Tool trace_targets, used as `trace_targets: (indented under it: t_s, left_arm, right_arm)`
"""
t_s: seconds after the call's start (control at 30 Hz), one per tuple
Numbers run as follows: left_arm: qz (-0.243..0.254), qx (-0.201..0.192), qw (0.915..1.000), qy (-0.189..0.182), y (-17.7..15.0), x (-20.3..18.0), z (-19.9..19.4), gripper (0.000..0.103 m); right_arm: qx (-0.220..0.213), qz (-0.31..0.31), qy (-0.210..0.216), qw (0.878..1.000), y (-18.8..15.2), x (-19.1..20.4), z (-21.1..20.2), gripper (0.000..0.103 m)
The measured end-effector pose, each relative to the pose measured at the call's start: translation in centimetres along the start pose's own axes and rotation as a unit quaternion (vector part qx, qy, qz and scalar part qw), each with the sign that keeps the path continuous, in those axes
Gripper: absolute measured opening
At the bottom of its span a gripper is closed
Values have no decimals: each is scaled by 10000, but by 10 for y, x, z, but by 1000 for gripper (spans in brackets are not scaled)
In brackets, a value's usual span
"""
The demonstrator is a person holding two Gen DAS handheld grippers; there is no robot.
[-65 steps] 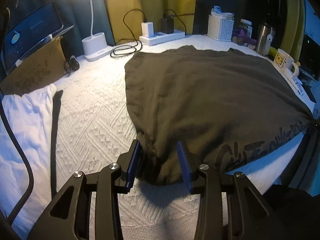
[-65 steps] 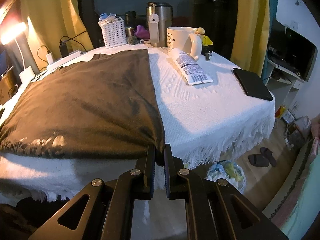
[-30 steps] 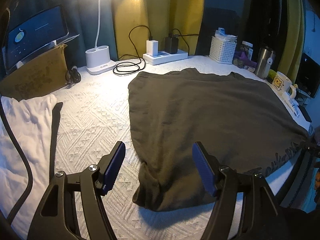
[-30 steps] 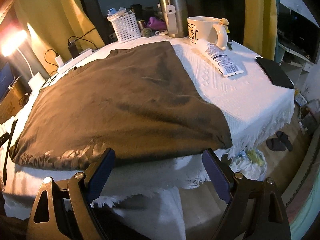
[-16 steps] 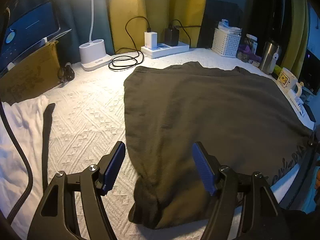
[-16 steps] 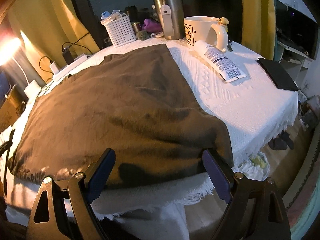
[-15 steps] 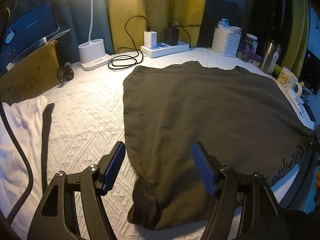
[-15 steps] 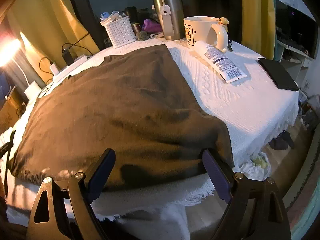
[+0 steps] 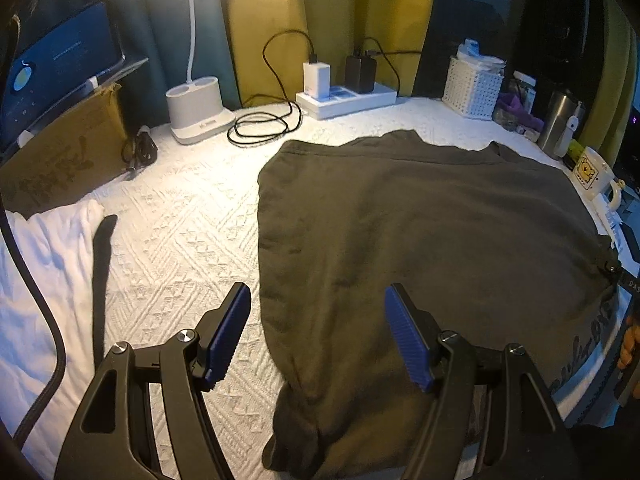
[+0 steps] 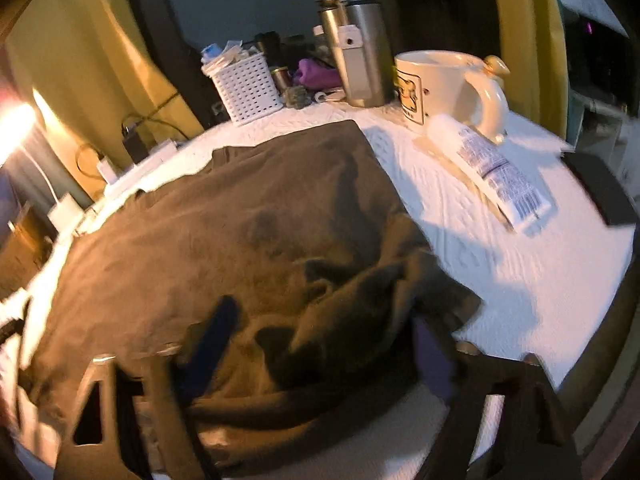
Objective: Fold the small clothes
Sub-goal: 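Grasp the shirt corner with the right gripper and lift it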
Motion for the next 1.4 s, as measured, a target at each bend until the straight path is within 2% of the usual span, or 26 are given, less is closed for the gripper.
trace_targets:
  t_s: [0.07,0.13,0.27,0.43,0.57,0.9,1.13,1.4]
  left_arm:
    - [-15,78,10000,-11,3,-2,6,69]
    - [13,146,9999,-8,6,-6,14,69]
    - [64,221,9997,-75,13,-12,24,69]
    - [144,261,9995,-130,19,-17,30,69]
    - [133,203,9996,-173,22,-13,28,69]
    - [238,-7,9997,-112,19,5,18,69]
    - [251,-260,9993,-128,17,25,5,69]
    - [159,-458,9986,-200,14,48,-6,69]
  right_arm:
    - [-42,-13,-31,10000,2,0,2,62]
    - [-58,29,-50,10000,3,-4,4,47]
    - [-105,-30,-10,9999,3,-7,6,42]
    - [-105,10,131,9999,5,-8,8,27]
    - [1,231,365,9991,9,-14,8,25]
    - [-323,24,127,9994,29,3,-18,24]
    - [-661,-318,-101,9973,48,32,-40,24]
    - [-890,-654,-122,9938,61,75,-58,24]
Point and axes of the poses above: each gripper's, at about its wrist camera, not at the fingertips, and z roughly the way its jaws point, x to its left, y to its top, the point moved 1 cm from there along z, roughly the way its jaws point, and after that the axes turned 14 degrees about -y, right-handed, at the moved point
